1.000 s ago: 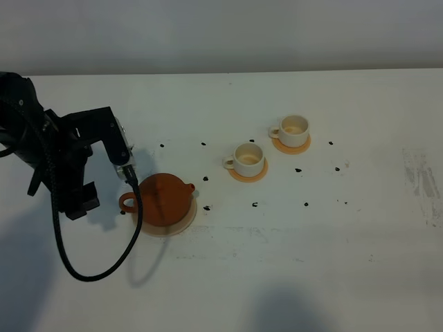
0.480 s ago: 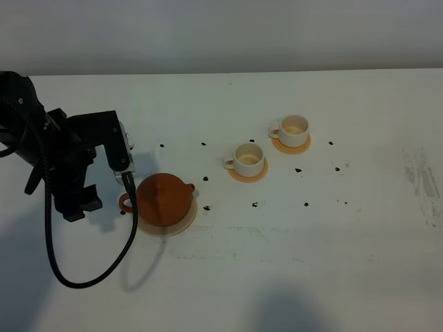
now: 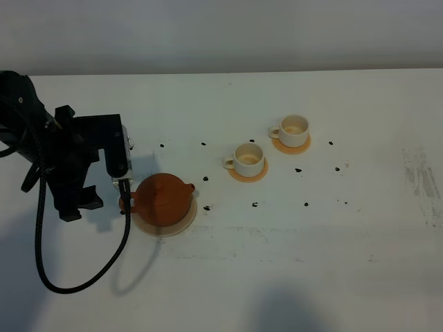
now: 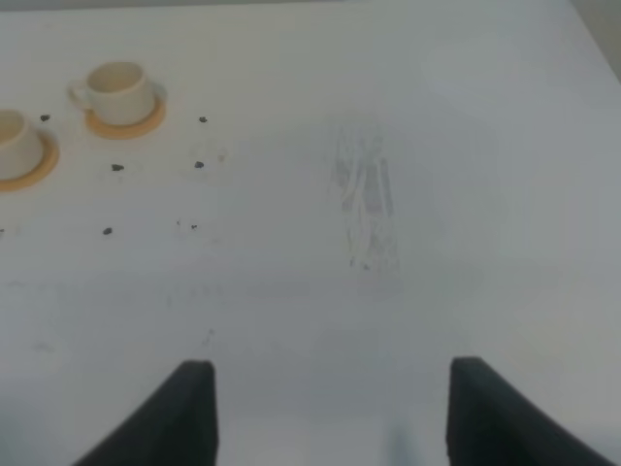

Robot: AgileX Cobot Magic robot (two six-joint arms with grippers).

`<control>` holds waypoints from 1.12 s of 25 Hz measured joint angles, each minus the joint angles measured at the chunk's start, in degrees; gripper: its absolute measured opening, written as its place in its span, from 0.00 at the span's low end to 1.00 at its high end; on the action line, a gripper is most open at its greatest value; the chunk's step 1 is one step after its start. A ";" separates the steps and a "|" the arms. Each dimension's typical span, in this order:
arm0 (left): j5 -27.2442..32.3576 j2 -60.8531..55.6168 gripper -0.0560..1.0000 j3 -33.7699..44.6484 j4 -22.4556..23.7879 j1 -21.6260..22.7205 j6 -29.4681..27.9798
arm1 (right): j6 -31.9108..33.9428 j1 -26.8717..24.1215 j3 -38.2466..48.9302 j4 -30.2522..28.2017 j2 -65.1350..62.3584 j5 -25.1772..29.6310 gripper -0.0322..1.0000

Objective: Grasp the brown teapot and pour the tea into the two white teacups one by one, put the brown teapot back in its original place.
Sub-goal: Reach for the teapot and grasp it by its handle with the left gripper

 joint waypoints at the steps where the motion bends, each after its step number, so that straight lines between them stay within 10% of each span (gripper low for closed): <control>1: -0.05 0.12 0.69 0.00 -0.27 0.00 0.70 | 0.00 0.00 0.00 0.00 0.00 0.00 0.52; 28: -2.02 6.56 0.68 0.00 -6.74 0.00 14.65 | 0.00 0.00 0.00 0.05 0.00 0.00 0.52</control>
